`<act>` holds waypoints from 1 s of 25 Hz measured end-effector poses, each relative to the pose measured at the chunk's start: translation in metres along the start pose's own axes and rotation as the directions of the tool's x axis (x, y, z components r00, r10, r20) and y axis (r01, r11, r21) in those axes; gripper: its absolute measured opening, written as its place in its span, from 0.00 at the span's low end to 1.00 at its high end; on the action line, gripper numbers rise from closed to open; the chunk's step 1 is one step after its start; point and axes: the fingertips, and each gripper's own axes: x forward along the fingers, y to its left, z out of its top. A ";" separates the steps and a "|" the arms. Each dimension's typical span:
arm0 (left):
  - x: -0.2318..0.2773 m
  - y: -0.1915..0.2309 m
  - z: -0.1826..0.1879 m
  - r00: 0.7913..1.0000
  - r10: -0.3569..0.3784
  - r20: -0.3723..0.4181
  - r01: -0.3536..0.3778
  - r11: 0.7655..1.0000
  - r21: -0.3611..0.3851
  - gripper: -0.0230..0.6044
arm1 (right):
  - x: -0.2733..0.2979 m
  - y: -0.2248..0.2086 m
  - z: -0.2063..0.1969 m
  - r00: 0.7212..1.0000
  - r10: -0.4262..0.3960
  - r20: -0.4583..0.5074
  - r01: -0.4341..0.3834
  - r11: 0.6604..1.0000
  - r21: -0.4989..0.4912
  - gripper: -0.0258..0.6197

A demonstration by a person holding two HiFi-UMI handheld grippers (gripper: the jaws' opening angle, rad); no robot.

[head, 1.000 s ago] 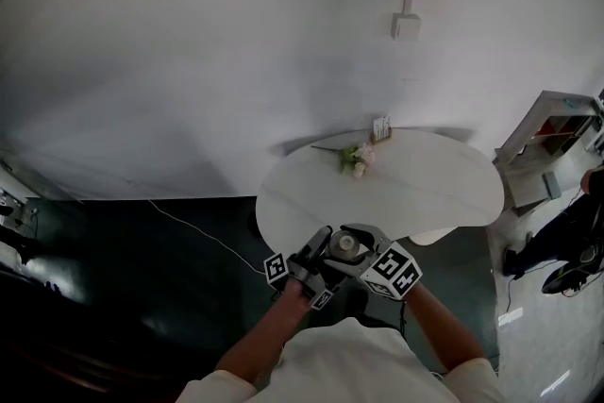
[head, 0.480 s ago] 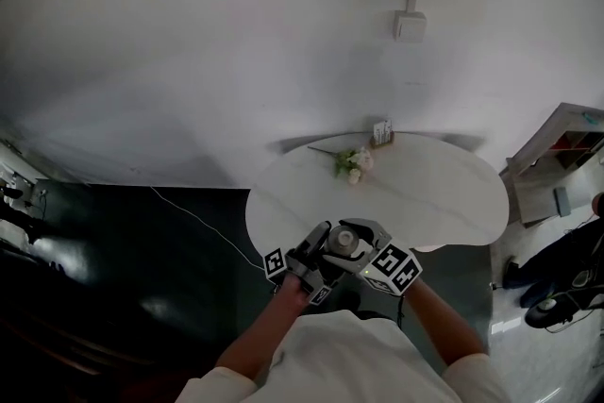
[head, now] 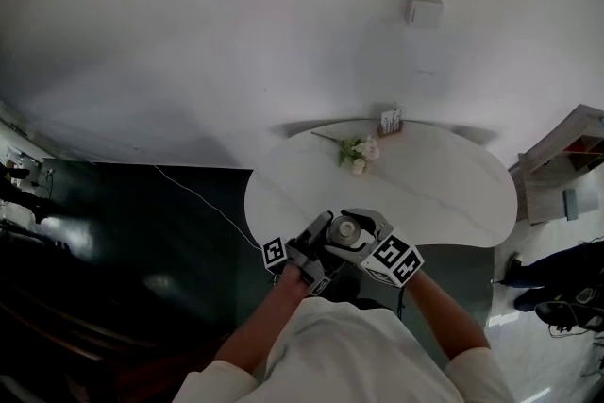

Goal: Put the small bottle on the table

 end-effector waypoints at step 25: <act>-0.182 0.176 0.154 0.549 0.810 0.206 -0.701 0.580 -0.415 0.48 | 0.107 -0.155 -0.051 0.985 -0.089 -0.148 0.117 0.974 0.195 0.58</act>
